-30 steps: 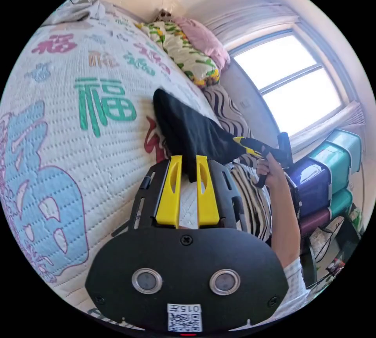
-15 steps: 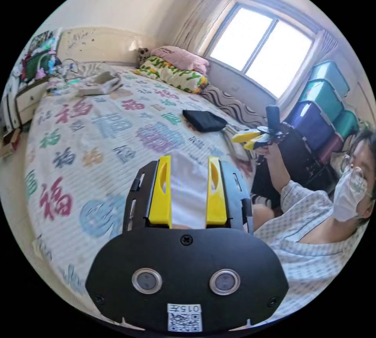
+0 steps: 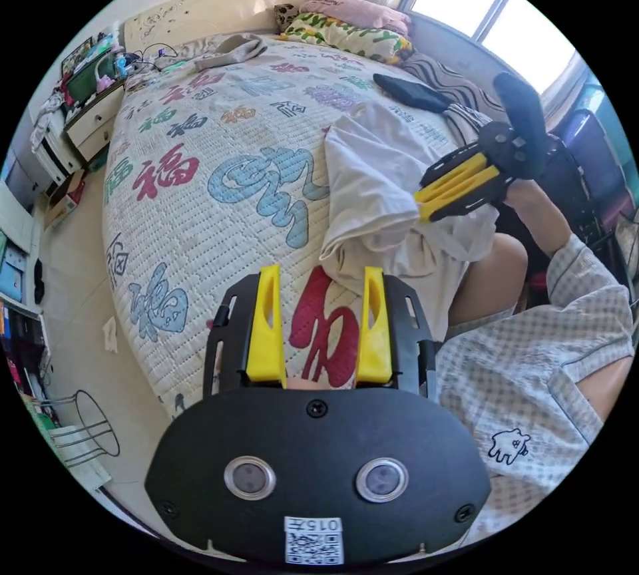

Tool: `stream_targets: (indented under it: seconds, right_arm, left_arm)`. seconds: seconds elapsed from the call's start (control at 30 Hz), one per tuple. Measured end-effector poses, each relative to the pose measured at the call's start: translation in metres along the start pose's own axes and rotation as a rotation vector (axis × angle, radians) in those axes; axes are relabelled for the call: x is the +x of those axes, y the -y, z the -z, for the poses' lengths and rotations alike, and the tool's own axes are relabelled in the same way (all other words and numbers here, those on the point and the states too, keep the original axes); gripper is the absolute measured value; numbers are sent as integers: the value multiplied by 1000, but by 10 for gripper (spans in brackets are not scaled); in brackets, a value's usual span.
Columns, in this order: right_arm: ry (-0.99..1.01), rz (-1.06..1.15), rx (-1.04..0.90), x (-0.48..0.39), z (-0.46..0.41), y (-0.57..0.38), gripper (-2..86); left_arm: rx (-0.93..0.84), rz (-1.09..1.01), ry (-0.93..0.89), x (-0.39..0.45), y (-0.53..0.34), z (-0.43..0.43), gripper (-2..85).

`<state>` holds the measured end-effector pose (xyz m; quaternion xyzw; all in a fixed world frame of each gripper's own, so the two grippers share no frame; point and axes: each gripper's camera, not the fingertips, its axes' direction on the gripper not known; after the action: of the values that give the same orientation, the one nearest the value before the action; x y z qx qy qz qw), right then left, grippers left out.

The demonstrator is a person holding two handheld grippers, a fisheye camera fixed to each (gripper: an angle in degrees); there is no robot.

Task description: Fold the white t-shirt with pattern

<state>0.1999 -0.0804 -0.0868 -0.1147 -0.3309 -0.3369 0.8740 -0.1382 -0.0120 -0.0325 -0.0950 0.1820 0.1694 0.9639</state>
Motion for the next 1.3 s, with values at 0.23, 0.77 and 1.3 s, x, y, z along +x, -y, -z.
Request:
stream_targets:
  seconds: [0.23,0.77,1.3]
  right_arm:
    - [109,-157,302,-21,98,-63,0]
    - [-460,-93,770,-199,317,-129,-2]
    - [-413,-381,654,-143,267,-175,5]
  left_arm:
    - [197,-68,-181,31,3,11,54]
    - [855,-284,503,220,-19,240,67]
    - [455,-52,112,65,-28,82,29]
